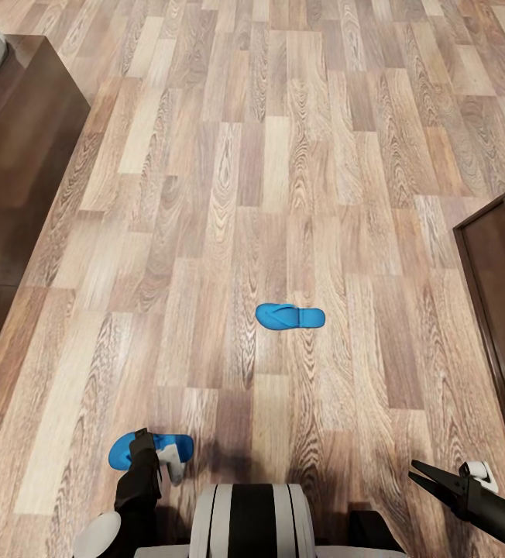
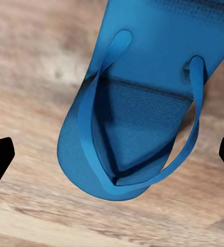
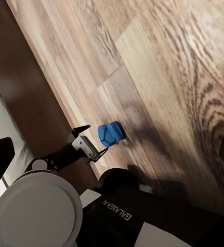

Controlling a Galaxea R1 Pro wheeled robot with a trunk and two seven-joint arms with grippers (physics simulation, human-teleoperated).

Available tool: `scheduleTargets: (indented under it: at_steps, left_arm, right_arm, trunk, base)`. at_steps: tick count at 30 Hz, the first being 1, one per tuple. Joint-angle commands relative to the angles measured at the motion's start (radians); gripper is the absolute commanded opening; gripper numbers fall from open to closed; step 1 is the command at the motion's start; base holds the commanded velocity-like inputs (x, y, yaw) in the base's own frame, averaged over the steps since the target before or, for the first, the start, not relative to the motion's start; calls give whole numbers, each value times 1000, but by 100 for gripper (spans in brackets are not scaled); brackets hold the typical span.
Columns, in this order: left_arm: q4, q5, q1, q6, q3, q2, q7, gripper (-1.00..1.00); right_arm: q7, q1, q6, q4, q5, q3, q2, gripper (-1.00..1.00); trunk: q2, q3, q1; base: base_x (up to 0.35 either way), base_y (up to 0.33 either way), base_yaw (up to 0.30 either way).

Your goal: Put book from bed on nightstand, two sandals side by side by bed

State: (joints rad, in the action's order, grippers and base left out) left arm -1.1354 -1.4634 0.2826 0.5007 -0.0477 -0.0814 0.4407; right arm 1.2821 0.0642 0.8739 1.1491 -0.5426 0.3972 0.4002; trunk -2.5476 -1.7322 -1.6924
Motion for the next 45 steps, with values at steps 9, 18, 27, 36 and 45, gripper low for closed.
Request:
scheduleTargets:
  at_steps: [9, 18, 27, 36, 45]
  left_arm:
    - [-4, -11, 0, 4, -1, 0, 9, 100]
    - [-5, -11, 1, 4, -1, 1, 9, 100]
    - [-4, -12, 0, 4, -1, 2, 8, 100]
    - [-5, -12, 1, 4, -1, 2, 8, 100]
    - [-6, -12, 1, 4, -1, 4, 9, 100]
  right_arm:
    - [1, 0, 7, 0, -4, 1, 0, 100]
    - [1, 0, 7, 0, -4, 1, 0, 100]
    - [1, 0, 7, 0, -4, 1, 0, 100]
    - [1, 0, 7, 0, -4, 1, 0, 100]
    - [1, 1, 7, 0, -4, 1, 0, 100]
  trunk:
    - [0, -1, 0]
    - [0, -1, 0]
    - [0, -1, 0]
    - [0, -1, 0]
    - [0, -1, 0]
  base:
    - [0, 0, 0]
    - [18, 0, 0]
    - [17, 0, 0]
    - [37, 23, 0]
    - [20, 15, 0]
